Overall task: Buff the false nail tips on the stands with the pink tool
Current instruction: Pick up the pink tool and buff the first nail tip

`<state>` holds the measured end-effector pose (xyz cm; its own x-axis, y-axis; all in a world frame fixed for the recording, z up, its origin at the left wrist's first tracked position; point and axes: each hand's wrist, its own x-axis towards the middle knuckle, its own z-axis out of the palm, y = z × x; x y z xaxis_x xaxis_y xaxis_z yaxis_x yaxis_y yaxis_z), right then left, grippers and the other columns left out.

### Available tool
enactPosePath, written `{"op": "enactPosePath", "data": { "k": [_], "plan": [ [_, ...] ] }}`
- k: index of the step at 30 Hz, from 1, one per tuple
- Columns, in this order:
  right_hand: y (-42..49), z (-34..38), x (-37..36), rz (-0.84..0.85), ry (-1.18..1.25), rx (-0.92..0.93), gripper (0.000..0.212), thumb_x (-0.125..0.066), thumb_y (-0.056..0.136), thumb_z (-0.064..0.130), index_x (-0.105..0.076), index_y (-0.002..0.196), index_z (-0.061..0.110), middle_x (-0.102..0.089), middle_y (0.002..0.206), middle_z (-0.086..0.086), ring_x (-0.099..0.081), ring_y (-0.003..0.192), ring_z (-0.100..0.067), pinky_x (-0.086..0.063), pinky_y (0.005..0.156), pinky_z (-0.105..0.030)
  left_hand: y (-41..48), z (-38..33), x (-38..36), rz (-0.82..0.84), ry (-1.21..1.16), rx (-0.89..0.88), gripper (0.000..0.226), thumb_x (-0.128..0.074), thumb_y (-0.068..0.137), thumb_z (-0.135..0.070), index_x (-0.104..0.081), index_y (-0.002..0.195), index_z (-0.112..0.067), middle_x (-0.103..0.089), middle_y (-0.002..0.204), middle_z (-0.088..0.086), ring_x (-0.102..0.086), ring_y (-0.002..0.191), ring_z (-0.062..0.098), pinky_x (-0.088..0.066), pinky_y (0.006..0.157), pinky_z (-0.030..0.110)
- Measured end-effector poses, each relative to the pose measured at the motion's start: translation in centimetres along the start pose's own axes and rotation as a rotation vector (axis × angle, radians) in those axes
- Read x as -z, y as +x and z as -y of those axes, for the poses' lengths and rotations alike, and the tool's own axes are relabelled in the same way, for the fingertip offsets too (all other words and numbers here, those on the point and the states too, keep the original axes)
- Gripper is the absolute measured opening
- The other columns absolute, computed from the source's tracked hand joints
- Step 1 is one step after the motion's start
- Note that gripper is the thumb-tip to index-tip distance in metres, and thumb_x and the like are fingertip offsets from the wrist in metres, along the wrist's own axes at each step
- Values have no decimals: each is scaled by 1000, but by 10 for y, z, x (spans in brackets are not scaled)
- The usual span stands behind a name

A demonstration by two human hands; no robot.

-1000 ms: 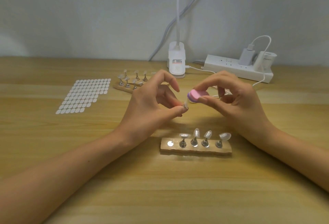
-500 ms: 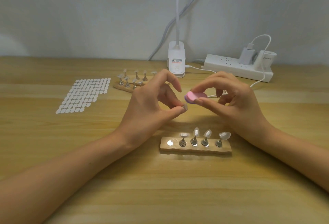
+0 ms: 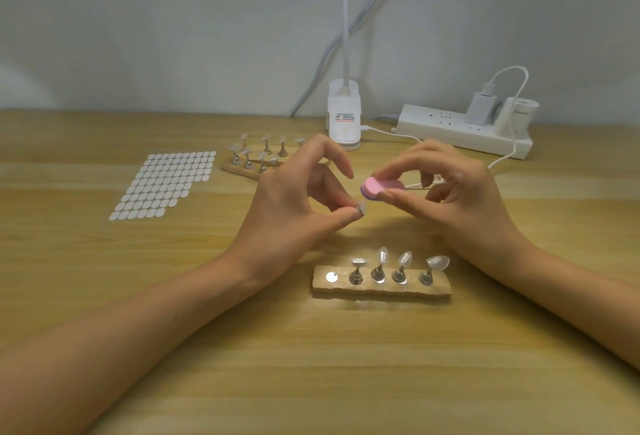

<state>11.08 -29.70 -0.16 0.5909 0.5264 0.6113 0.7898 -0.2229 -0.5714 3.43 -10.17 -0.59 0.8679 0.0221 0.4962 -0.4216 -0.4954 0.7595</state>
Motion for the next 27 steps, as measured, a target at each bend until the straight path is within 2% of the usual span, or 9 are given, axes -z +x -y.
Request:
{"op": "enactPosePath", "data": {
  "k": [2,4,7,10,13,16,20,23,27],
  "plan": [
    [-1,2,-1,16,12,33,22,-73,83,37,-76,98,21,-66,95,9,-52,80,-15,-39,55,-22,0,0,0,-4,-3,-10,38,-85,77,-12,-55,99,-18,-73,73,-6,-71,71,5,-41,61,5],
    [-2,2,-4,68,2,58,22,-73,83,38,-76,98,24,-66,95,13,-53,83,-15,-39,58,-18,0,1,0,-10,-5,-7,37,-85,78,-19,-56,99,-19,-73,72,-7,-70,70,5,-41,60,6],
    [0,-5,0,8,26,-50,22,-73,81,40,-77,95,24,-67,90,14,-49,80,-8,-35,59,-17,-1,1,1,-17,-39,31,36,-84,78,-11,-56,98,-22,-73,74,-9,-71,74,5,-42,61,7],
    [-1,-7,4,-44,81,-89,21,-74,79,39,-75,94,25,-65,92,13,-46,76,-10,-38,53,-27,3,-9,6,-60,-191,109,34,-83,80,-7,-58,98,-20,-75,82,-5,-74,77,9,-48,56,14],
    [-2,-6,1,6,68,-37,21,-74,80,39,-76,95,25,-66,96,7,-50,79,-17,-44,53,-37,16,-25,24,-74,-396,154,38,-83,76,-8,-58,103,-16,-75,89,2,-76,83,16,-54,57,19],
    [-2,-7,3,10,56,-43,22,-74,81,37,-76,97,22,-68,98,3,-52,81,-19,-45,55,-43,22,-41,40,7,-398,100,44,-82,71,-18,-58,108,-20,-72,84,-2,-77,87,22,-56,61,20],
    [-2,-5,2,-24,126,-89,18,-75,79,37,-75,93,25,-67,92,11,-50,77,-10,-43,54,-41,6,-41,37,193,-324,116,49,-83,72,-15,-59,114,-19,-74,78,-2,-76,94,22,-59,80,25],
    [-2,-5,1,-48,164,-124,17,-77,79,40,-75,90,28,-67,90,13,-49,76,-7,-42,56,-34,-18,-30,33,275,-256,182,55,-86,74,-12,-60,119,-27,-74,76,-4,-72,101,10,-51,97,37],
    [-1,-4,2,-34,166,-147,19,-77,79,38,-76,92,25,-68,92,11,-50,76,-9,-45,59,-28,-35,-19,32,301,-217,255,61,-87,74,-5,-61,119,-36,-70,75,-9,-68,74,5,-49,81,19]
  ]
}}
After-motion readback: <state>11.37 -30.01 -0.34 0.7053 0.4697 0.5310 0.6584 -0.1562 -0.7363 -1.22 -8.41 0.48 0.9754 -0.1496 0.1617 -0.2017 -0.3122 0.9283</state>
